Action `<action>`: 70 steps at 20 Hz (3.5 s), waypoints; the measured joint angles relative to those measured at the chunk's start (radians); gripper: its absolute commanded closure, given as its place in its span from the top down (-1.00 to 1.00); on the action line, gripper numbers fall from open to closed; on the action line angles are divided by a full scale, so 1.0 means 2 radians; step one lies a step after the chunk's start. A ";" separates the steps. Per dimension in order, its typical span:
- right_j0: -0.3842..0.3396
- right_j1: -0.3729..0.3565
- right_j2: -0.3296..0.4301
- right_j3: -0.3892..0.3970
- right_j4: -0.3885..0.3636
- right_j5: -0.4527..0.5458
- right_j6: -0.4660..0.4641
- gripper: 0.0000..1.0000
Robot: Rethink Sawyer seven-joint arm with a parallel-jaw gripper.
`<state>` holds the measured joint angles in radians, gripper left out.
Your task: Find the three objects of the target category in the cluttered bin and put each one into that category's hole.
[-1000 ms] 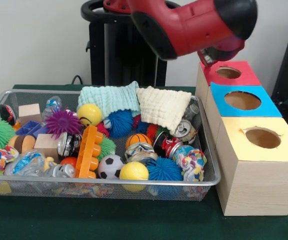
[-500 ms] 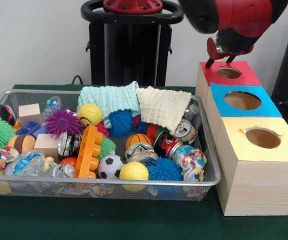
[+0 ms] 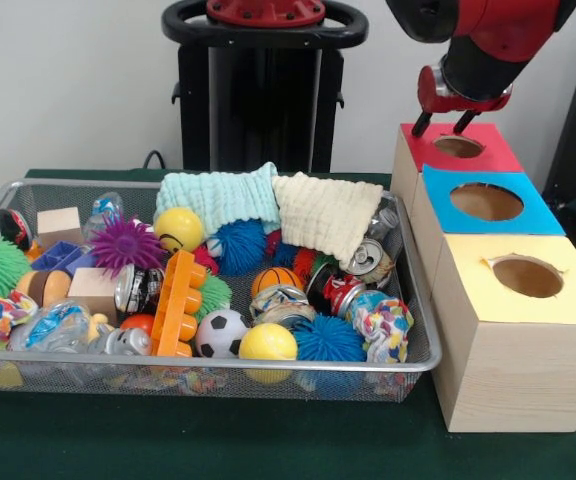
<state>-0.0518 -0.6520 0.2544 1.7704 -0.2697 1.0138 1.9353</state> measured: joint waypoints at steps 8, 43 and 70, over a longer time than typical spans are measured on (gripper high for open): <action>0.000 -0.003 -0.008 0.006 0.011 -0.014 0.000 1.00; -0.205 -0.024 0.143 0.145 0.023 -0.167 0.006 1.00; -0.423 0.049 0.299 0.150 -0.084 -0.405 0.006 1.00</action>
<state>-0.8975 -0.5548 0.8521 2.0708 -0.4383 0.2034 1.9465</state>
